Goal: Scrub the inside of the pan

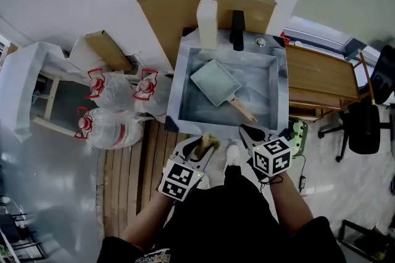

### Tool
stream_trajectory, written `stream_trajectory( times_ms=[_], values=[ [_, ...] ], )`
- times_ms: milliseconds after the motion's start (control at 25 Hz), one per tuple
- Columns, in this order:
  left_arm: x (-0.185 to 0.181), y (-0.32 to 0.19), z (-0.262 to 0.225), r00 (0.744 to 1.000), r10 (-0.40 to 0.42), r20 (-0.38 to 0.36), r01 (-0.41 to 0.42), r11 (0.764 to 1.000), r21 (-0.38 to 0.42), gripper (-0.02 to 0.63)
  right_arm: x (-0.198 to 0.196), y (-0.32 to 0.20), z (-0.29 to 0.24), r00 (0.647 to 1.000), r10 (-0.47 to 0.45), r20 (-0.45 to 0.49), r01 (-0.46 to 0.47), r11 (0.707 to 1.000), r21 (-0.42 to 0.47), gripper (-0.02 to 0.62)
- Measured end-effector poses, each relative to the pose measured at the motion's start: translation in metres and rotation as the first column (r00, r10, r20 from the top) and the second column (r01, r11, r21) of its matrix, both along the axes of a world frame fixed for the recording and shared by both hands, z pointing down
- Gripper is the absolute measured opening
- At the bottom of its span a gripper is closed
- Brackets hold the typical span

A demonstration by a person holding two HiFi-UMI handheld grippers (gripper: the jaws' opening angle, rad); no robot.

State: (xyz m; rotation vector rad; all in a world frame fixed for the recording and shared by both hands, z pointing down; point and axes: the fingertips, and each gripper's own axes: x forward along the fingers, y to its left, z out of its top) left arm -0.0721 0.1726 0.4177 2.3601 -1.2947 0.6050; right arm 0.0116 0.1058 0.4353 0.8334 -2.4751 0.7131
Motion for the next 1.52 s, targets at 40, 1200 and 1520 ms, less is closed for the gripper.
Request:
stream_trajectory(
  times_ms=[40,1200,1520],
  values=[
    [-0.002,0.008,-0.002,1.0,0.006,-0.006,-0.006,1.0,0.006,0.143,-0.001,0.01,-0.002,1.0,0.011,0.0,-0.011,1.0,0.005,0.009],
    [-0.013,0.078,-0.097,0.991,0.097,-0.097,-0.053,0.922,0.385,0.144,0.005,0.115,-0.102,0.978,0.189,0.083,-0.206,0.933,0.294,0.009],
    [-0.01,0.077,-0.11,0.991,0.111,-0.07,-0.071,0.902,0.426,0.144,0.004,0.121,-0.118,0.98,0.181,0.085,-0.199,0.919,0.341,0.009]
  ],
)
